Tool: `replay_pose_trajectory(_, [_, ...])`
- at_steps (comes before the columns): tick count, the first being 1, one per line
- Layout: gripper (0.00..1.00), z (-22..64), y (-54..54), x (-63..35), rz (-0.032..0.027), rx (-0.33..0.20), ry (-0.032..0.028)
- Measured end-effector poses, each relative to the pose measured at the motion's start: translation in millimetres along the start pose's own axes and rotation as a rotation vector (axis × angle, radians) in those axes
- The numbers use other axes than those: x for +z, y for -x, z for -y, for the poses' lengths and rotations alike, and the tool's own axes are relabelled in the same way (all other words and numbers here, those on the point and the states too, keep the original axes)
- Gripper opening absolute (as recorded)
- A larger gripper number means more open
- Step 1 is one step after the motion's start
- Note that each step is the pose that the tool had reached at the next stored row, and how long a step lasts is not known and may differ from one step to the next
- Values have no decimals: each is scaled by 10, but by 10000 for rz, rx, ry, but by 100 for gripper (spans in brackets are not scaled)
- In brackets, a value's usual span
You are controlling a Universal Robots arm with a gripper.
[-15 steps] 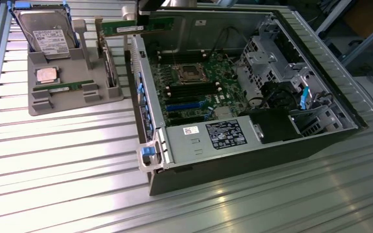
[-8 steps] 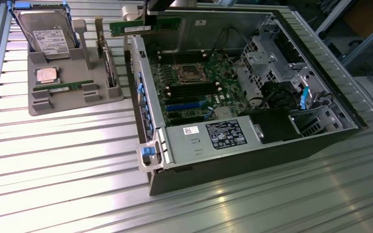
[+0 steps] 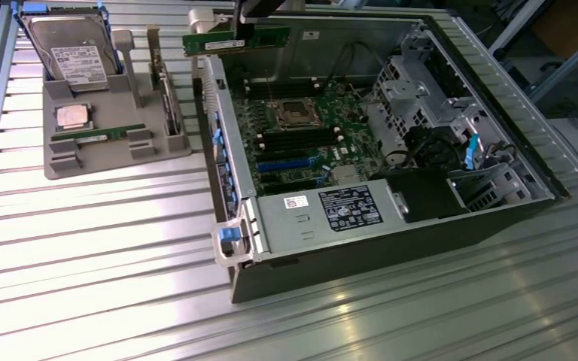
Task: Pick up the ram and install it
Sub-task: 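Pick up the ram and move it above insertion slot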
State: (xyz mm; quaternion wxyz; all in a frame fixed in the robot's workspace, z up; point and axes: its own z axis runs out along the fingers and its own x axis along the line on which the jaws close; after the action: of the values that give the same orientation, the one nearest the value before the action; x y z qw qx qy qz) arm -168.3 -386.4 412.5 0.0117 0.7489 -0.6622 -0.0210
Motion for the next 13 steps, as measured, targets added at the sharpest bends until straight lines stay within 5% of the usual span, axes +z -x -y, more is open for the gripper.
replay_pose_trajectory(13, [12,241,-30,-12,-5,0,1])
